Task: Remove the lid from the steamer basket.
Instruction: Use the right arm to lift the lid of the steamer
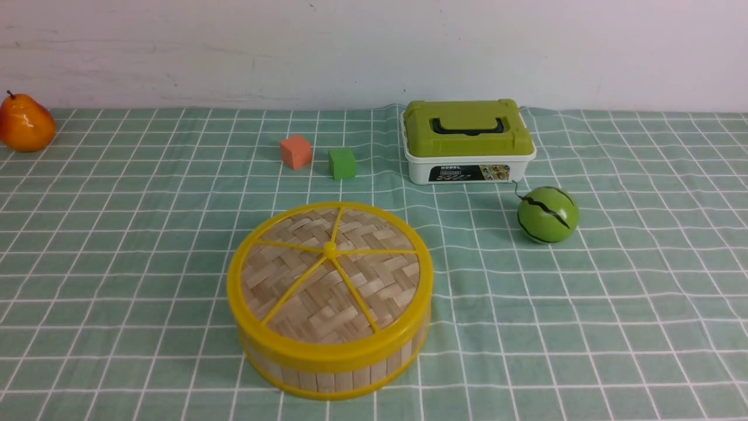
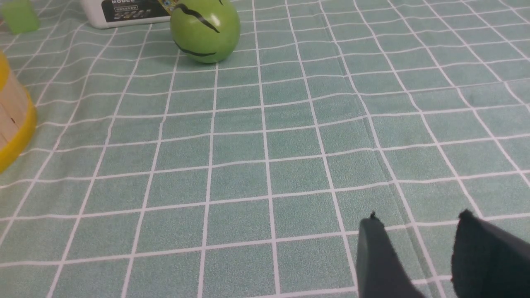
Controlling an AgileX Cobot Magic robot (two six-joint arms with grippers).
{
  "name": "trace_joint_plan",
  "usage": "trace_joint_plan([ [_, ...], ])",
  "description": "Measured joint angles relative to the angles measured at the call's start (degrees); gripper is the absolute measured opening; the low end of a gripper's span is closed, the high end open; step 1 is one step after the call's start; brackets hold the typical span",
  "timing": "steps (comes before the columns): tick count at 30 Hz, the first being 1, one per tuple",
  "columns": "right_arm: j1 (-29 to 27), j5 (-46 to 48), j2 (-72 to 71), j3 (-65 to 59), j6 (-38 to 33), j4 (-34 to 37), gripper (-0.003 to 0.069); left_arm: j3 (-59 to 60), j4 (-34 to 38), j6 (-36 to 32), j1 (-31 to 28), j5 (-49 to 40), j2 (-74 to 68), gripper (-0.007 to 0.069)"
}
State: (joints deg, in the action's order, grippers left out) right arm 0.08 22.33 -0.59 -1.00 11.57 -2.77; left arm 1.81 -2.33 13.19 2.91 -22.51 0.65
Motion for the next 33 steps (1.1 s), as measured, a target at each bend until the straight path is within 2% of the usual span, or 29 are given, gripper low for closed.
trace_joint_plan([
  [22,0.0,0.0,0.0,0.0,0.2,1.2,0.0241,0.0,0.0,0.0,0.0,0.0,0.0,0.0239],
  [24,0.0,-0.1,0.0,0.0,1.8,5.1,0.0241,0.0,0.0,0.0,0.0,0.0,0.0,0.0239],
  [29,0.0,0.1,0.0,-0.3,17.8,31.8,0.0241,0.0,0.0,0.0,0.0,0.0,0.0,0.0239],
  [31,0.0,0.2,0.0,-0.5,22.2,38.6,0.0241,0.0,0.0,0.0,0.0,0.0,0.0,0.0239],
  [33,0.0,0.1,0.0,-0.5,24.1,41.9,0.0241,0.0,0.0,0.0,0.0,0.0,0.0,0.0239],
])
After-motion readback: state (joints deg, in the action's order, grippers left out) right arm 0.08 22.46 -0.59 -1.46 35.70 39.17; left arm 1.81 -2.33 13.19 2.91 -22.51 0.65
